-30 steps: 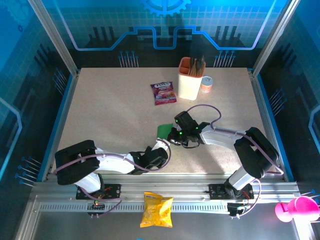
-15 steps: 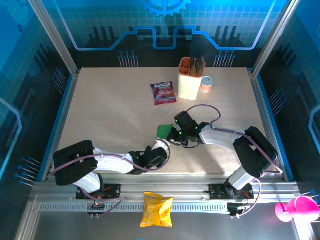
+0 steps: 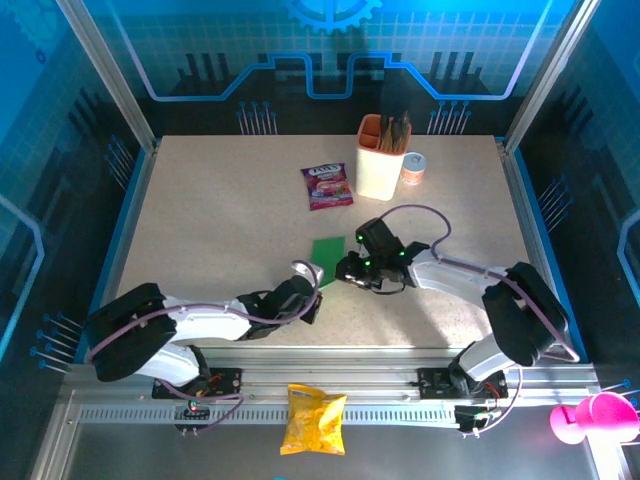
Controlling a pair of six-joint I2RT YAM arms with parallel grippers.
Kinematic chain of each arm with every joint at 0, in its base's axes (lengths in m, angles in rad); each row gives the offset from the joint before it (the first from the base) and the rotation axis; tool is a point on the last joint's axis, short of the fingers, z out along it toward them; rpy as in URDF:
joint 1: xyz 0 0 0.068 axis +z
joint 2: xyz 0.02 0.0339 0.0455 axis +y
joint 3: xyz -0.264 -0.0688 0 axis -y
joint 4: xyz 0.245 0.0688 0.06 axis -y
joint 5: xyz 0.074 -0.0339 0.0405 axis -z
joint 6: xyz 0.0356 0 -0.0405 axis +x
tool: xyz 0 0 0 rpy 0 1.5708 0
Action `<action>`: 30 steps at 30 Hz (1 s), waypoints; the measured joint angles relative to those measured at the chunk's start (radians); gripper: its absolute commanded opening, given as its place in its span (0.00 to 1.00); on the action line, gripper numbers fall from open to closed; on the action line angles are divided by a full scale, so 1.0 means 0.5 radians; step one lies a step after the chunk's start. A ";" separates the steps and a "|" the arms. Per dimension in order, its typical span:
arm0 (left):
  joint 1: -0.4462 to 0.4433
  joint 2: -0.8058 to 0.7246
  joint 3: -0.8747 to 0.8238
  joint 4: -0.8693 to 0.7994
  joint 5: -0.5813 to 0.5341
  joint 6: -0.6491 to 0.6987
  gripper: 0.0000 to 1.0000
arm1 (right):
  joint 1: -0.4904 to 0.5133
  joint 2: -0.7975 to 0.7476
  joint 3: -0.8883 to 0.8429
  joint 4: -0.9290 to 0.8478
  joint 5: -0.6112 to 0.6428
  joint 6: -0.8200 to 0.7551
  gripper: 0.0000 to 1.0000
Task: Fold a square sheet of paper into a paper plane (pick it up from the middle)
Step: Fold the wing for the fifth time at the center of the table.
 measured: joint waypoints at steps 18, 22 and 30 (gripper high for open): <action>0.116 0.017 -0.373 0.536 0.414 -0.101 0.00 | -0.159 0.264 0.488 -0.149 -0.121 -0.523 0.22; 0.117 0.030 -0.409 0.663 0.415 -0.098 0.00 | -0.154 0.482 0.684 -0.154 -0.243 -0.637 0.20; 0.138 0.135 -0.439 0.896 0.462 -0.094 0.00 | -0.089 0.803 0.897 -0.241 -0.395 -0.777 0.15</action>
